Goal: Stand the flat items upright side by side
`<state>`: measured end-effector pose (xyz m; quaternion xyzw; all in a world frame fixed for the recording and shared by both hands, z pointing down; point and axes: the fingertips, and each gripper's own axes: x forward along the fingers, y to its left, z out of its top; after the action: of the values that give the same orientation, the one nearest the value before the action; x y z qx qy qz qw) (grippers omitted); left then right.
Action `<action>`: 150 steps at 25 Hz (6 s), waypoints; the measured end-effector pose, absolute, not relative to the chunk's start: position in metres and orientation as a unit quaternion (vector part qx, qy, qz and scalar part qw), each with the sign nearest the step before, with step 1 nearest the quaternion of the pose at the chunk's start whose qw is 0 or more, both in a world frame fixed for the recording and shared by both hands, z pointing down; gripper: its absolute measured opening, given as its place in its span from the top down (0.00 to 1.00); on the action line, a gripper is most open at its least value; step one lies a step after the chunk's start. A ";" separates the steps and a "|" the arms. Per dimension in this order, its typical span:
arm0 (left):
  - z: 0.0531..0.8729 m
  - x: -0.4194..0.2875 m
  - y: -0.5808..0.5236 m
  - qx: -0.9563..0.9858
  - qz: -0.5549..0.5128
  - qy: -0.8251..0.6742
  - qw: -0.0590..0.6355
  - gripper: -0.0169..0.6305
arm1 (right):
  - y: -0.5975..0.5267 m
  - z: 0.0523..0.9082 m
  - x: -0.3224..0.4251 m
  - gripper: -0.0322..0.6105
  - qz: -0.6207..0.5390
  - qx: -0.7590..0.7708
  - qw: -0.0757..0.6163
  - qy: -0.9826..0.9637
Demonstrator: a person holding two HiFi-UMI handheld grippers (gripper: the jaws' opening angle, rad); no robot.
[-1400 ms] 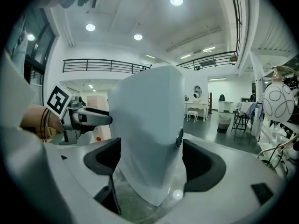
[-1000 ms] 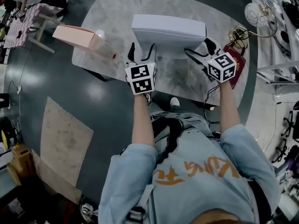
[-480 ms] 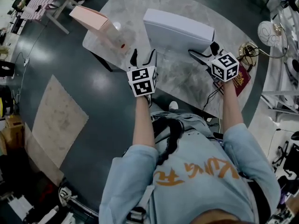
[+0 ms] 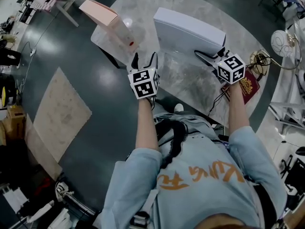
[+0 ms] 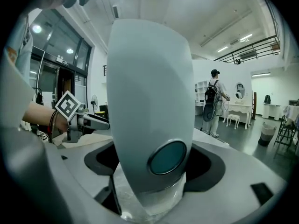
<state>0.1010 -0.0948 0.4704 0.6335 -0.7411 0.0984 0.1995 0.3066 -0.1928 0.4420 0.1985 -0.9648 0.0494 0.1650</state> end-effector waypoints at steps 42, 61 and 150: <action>0.493 -0.043 -0.162 0.576 0.128 -0.781 0.203 0.25 | -0.226 0.435 0.291 0.40 0.056 0.521 0.142 -0.840; 0.501 -0.065 -0.199 0.591 0.142 -0.766 0.210 0.25 | -0.223 0.438 0.286 0.39 0.080 0.657 0.142 -0.736; 0.492 0.000 -0.175 0.871 0.114 -0.458 0.139 0.27 | -0.161 0.429 0.066 0.43 0.138 0.271 0.188 -0.934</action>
<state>0.0002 -0.1748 0.4922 0.8707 -0.4576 0.1145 0.1393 0.0661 -0.1615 0.4291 0.2706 -0.9340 0.1380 0.1882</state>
